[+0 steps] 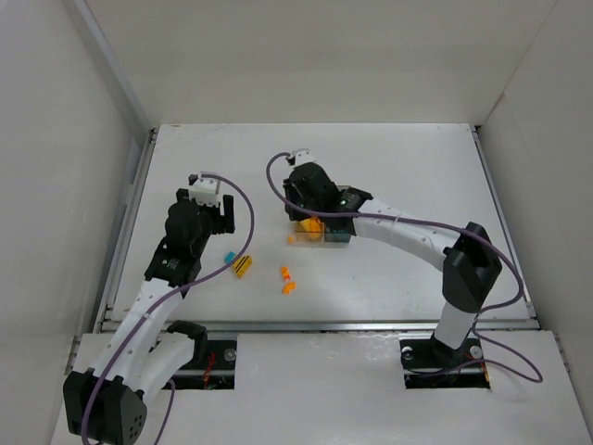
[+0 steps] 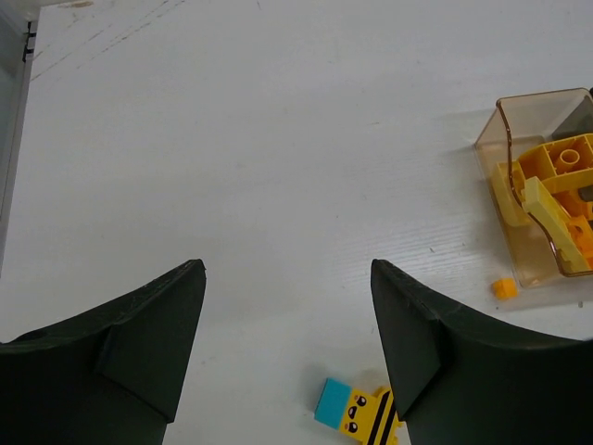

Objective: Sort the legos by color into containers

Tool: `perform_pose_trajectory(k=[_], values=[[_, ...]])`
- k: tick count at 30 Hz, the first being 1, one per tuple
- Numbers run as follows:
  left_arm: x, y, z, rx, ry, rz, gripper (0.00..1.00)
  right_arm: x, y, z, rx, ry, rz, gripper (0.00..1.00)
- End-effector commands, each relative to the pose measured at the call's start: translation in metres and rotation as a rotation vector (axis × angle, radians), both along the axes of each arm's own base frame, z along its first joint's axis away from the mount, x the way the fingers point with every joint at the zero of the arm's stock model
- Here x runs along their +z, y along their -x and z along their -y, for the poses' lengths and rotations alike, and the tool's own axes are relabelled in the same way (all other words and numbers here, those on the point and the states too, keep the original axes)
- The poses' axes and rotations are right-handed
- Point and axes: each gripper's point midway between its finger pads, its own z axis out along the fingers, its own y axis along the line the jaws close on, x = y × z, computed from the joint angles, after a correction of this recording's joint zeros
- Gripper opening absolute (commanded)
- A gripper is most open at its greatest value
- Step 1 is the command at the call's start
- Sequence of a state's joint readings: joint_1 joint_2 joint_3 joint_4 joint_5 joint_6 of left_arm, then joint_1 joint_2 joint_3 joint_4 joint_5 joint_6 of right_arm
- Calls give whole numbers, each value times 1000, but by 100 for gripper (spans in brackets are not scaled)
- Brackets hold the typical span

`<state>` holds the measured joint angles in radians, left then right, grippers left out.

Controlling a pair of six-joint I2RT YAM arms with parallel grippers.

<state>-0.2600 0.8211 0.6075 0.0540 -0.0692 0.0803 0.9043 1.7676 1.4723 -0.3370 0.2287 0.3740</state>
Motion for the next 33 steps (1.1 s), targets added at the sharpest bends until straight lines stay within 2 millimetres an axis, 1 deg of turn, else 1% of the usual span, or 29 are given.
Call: perform_pose_trajectory(k=[1,2,3,5,6,7,8,9,10,13,14,15,16,18,20,21,23,24,25,26,27,28,29,31,33], values=[[11,-1,-2,16,14,40,69,-43,-8,39,-135,98,-92,0],[11,-1,-2,16,14,40,69,-45,-6,40,-136,105,-98,0],[11,-1,-2,16,14,40,69,-51,-7,43,-154,121,-106,0],[11,-1,-2,16,14,40,69,-52,-10,49,-182,125,-110,0],[11,-1,-2,16,14,40,69,-60,-12,55,-194,140,-123,0],[11,-1,-2,16,14,40,69,-61,-11,53,-190,128,-134,4],[11,-1,-2,16,14,40,69,-64,-12,58,-199,135,-140,9],[11,-1,-2,16,14,40,69,-68,-12,58,-200,142,-146,14],[11,-1,-2,16,14,40,69,-68,-12,58,-200,142,-146,29],[12,-2,-4,25,11,41,69,-69,-10,56,-177,142,-152,54],[12,-2,-4,25,11,41,70,-69,-9,54,-159,146,-154,64],[12,-2,-4,25,11,41,70,-69,-9,54,-159,146,-154,67],[7,-1,-4,25,9,32,70,-66,-11,53,-150,148,-143,68],[7,-1,-4,25,9,32,70,-57,-11,51,-142,147,-116,69],[7,-1,-4,25,9,32,70,-43,-12,43,-131,159,-71,69],[7,-1,-4,25,9,32,70,-43,-9,41,-129,165,-63,69],[7,-1,-4,25,9,32,70,-34,4,24,-87,170,-35,65],[7,-1,-4,25,9,32,70,-34,11,18,-81,157,-41,55],[7,-1,-4,25,9,32,70,-34,18,11,-79,141,-50,48],[7,-1,-4,25,9,32,70,-45,31,3,-79,126,-90,41],[7,-1,-7,34,9,32,70,-56,36,1,-87,132,-113,35],[7,-1,-7,34,9,32,70,-61,37,-1,-99,118,-135,26],[7,-1,-7,34,9,32,70,-71,43,-3,-108,123,-158,26],[10,0,-7,36,20,40,70,-92,47,-3,-135,128,-209,26],[10,0,-7,36,20,40,70,-104,46,-5,-142,139,-221,29]])
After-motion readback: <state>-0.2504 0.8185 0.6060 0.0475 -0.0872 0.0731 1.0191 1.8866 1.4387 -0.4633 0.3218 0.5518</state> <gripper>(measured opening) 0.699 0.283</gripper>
